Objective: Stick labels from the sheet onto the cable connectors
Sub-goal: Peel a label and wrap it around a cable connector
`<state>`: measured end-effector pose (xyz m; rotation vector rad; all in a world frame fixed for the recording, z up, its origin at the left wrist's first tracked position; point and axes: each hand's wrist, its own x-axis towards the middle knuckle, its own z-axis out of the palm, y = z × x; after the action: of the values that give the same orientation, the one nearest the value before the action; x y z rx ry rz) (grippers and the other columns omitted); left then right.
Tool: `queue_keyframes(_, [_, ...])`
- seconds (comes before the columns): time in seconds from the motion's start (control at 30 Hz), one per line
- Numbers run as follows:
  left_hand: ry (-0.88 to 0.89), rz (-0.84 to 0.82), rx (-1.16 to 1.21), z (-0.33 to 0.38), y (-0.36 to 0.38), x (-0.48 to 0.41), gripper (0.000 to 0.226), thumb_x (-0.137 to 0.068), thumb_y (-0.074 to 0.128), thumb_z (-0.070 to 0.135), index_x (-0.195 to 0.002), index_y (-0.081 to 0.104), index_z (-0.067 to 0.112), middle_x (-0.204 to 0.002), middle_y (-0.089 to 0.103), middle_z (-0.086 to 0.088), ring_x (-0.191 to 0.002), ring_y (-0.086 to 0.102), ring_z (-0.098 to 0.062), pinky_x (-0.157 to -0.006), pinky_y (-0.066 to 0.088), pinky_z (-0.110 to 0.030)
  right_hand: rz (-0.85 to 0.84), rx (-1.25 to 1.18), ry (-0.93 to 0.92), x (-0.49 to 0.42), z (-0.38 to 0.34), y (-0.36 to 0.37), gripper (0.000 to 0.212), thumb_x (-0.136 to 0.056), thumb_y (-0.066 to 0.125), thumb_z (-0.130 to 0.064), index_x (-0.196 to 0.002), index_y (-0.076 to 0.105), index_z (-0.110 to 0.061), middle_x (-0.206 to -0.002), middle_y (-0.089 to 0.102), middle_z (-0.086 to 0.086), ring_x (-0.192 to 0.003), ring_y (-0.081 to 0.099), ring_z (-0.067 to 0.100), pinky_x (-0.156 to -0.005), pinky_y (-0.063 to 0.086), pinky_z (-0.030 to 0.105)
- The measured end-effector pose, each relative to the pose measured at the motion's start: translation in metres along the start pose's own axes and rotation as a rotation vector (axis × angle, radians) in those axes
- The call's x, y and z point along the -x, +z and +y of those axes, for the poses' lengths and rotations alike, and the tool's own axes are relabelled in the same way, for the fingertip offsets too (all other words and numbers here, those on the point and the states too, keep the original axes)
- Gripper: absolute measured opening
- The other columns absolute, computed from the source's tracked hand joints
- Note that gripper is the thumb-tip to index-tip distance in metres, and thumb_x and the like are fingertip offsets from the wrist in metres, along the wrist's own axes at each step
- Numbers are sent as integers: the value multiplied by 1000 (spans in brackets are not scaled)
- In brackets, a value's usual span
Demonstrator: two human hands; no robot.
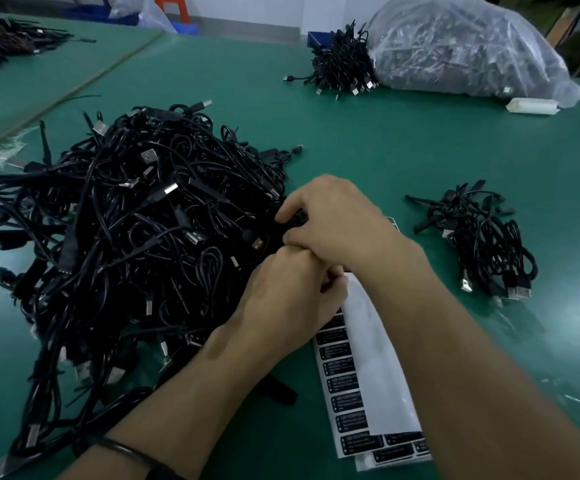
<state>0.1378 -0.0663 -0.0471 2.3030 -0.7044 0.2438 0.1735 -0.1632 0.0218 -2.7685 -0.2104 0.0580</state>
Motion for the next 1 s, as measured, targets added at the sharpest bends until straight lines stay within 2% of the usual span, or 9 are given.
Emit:
queue_keyframes(0.17, [12, 29, -30, 0, 1, 0, 60, -85, 70, 11, -58, 23, 37, -47, 29, 17, -40, 33, -6, -46, 26, -21, -13, 140, 3, -13, -1, 3, 22, -82, 76, -21, -100, 71, -33, -118, 58, 0, -110, 56, 25, -76, 37, 33])
queue_keyframes(0.33, [-15, 24, -47, 1, 0, 0, 27, -86, 65, 18, -67, 48, 26, -59, 48, 13, -58, 53, -16, -54, 45, -32, 4, 192, -61, -18, 13, 4, 16, -89, 71, -21, -103, 70, -27, -115, 57, 3, -109, 57, 27, -74, 36, 33])
queue_keyframes(0.47, [-69, 6, 1, 2, -2, 0, 4, -86, 64, 24, -85, 67, 24, -63, 58, 10, -65, 60, -17, -63, 53, -37, 209, -63, -121, -10, 24, 2, 11, -96, 59, -27, -104, 67, -26, -103, 65, 0, -100, 61, 29, -84, 49, 39])
queue_keyframes(0.57, [-87, -56, 1, 0, -2, 1, 19, -89, 65, 33, -104, 73, 28, -67, 56, 13, -73, 62, -15, -68, 54, -33, 485, -320, -200, 6, 30, -9, 14, -98, 56, -20, -101, 69, -23, -87, 69, -8, -81, 66, 20, -79, 54, 41])
queue_keyframes(0.63, [-70, -55, -5, 0, -2, 2, 17, -91, 64, 33, -101, 74, 26, -69, 53, 15, -72, 59, -12, -68, 54, -34, 569, -603, -159, 21, 39, -17, 16, -98, 57, -15, -96, 68, -26, -82, 71, -11, -69, 70, 11, -70, 57, 32])
queue_keyframes(0.7, [-75, 5, 49, -1, -1, 2, 12, -93, 61, 27, -91, 73, 24, -72, 60, 14, -67, 58, -7, -64, 55, -35, 503, -906, -60, 40, 50, -21, 20, -98, 56, -11, -91, 69, -24, -77, 75, -2, -60, 69, 11, -59, 54, 23])
queue_keyframes(0.77, [-133, 100, 178, -2, -1, 2, 15, -97, 57, 20, -88, 69, 22, -68, 64, 9, -57, 58, -10, -57, 52, -37, 326, -1105, 51, 58, 60, -19, 18, -97, 56, -7, -90, 70, -16, -76, 75, 6, -56, 67, 15, -50, 50, 21])
queue_keyframes(0.83, [-195, 201, 326, 0, -1, 1, 19, -101, 52, 21, -89, 67, 21, -67, 66, 4, -54, 58, -14, -53, 49, -38, 148, -1172, 96, 71, 68, -14, 9, -91, 62, -11, -91, 71, -8, -76, 74, 13, -57, 67, 20, -48, 50, 23])
queue_keyframes(1.0, [-337, 316, 714, 7, -8, -5, 37, -99, 40, 45, -91, 70, 26, -79, 75, 3, -70, 72, -12, -62, 56, -25, -222, -1137, 56, 86, 70, -3, 18, -79, 66, -18, -88, 72, -4, -81, 73, 23, -64, 71, 30, -57, 57, 29])
